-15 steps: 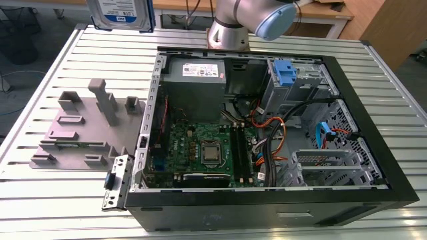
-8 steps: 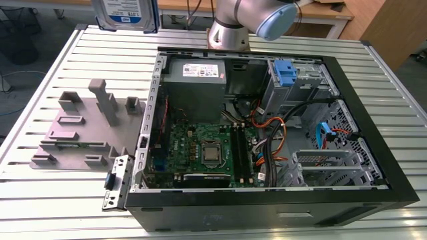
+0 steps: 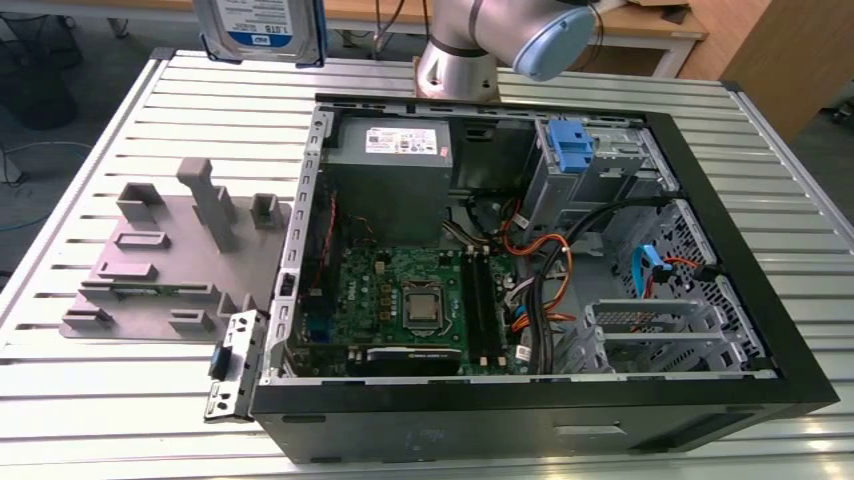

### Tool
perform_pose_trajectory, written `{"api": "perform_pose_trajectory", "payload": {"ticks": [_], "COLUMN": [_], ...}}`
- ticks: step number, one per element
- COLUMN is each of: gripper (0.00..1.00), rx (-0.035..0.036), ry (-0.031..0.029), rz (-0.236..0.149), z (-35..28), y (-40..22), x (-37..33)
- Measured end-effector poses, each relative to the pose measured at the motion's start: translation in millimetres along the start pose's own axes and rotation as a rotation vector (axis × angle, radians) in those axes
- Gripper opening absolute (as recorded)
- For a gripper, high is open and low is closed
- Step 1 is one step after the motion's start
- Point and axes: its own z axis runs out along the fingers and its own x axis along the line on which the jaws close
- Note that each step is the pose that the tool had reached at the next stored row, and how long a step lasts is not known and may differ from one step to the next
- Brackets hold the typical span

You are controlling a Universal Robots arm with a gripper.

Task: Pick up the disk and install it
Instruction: 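Pick up the disk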

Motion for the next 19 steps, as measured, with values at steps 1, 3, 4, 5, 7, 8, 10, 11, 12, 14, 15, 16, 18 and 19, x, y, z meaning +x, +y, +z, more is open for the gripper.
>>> {"api": "perform_pose_trajectory", "payload": {"ticks": [1,3,4,5,7,8,10,11,12,14,15,16,18,19], "gripper": [0.35,0.35,0.35,0.35,0.35,0.35,0.35,0.35,0.35,0.35,0.35,0.35,0.35,0.35], "rx": [-0.0001,0.0,0.0,0.0,0.0,0.0,0.0,0.0,0.0,0.0001,0.0001,-0.0001,0.0,0.0], "ry": [0.0,0.0,0.0,0.0,-0.0001,0.0,-0.0001,0.0,0.0,-0.0001,-0.0001,0.0,0.0,0.0], "rz": [0.0,0.0,0.0,0.0,0.0,0.0,0.0,0.0,0.0,0.0,0.0,0.0,0.0,0.0], "z": [0.0,0.0,0.0,0.0,0.0,0.0,0.0,0.0,-0.1,0.0,0.0,-0.1,-0.1,-0.1], "y": [-1.1,-3.2,-4.3,-5.4,-7.4,-8.5,-10.6,-11.7,-12.9,-15.1,-16.3,-17.4,-19.7,-21.0], "x": [0.0,-0.2,-0.2,-0.3,-0.3,-0.4,-0.5,-0.6,-0.6,-0.7,-0.8,-0.8,-1.0,-1.0]}}
